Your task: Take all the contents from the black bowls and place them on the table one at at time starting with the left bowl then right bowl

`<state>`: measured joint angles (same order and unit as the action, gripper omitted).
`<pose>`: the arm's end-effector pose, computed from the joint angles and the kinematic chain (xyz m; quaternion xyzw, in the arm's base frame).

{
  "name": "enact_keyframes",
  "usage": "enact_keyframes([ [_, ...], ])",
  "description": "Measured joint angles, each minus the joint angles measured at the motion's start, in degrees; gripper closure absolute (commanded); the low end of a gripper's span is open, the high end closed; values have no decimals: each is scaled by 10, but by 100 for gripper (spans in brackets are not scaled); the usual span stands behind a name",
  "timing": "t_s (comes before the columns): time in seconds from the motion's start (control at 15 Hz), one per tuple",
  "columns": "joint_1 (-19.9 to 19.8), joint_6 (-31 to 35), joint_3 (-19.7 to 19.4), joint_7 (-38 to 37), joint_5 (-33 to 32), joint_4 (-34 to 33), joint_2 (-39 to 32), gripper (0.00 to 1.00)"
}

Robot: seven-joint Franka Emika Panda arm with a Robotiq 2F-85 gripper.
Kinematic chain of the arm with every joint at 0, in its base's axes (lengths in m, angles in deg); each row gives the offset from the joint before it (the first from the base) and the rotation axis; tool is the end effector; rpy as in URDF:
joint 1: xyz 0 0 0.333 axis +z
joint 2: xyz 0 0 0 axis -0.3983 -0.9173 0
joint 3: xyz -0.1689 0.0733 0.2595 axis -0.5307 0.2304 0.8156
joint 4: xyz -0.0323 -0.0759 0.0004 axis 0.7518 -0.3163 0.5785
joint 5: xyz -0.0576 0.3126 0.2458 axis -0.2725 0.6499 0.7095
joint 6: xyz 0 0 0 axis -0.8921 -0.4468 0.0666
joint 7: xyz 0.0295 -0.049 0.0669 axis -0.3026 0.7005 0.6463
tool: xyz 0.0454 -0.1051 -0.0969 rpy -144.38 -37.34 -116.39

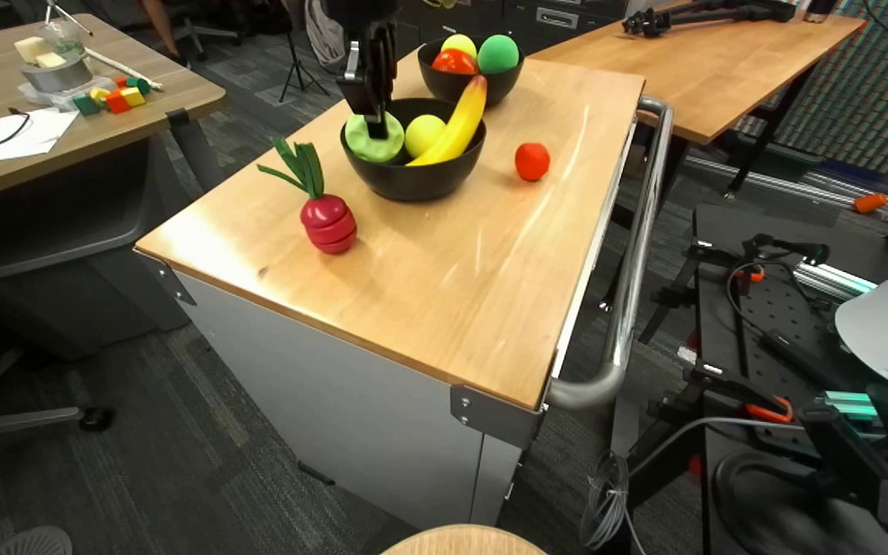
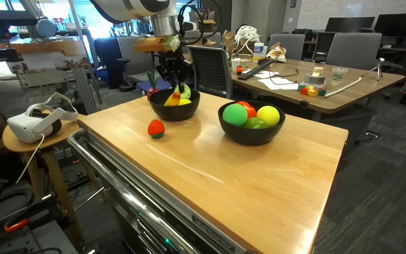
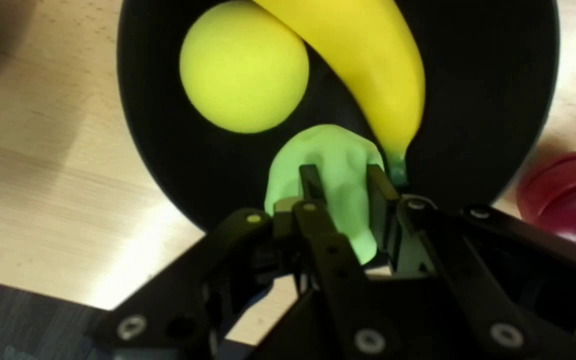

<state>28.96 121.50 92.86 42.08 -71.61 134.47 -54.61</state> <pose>0.6417 0.0854 0.3053 0.9892 0.1283 0.0227 0.0668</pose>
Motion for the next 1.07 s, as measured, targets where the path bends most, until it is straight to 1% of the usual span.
enact_keyframes([
  [0.33,38,-6,16,-1,-34,-35,57,90],
  [0.53,58,-13,32,11,-48,-79,49,92],
  [0.67,70,-15,38,27,-59,-114,13,91],
  [0.8,82,-24,39,47,-75,-157,-40,91],
  [1.07,100,-68,39,101,-87,-255,-151,91],
])
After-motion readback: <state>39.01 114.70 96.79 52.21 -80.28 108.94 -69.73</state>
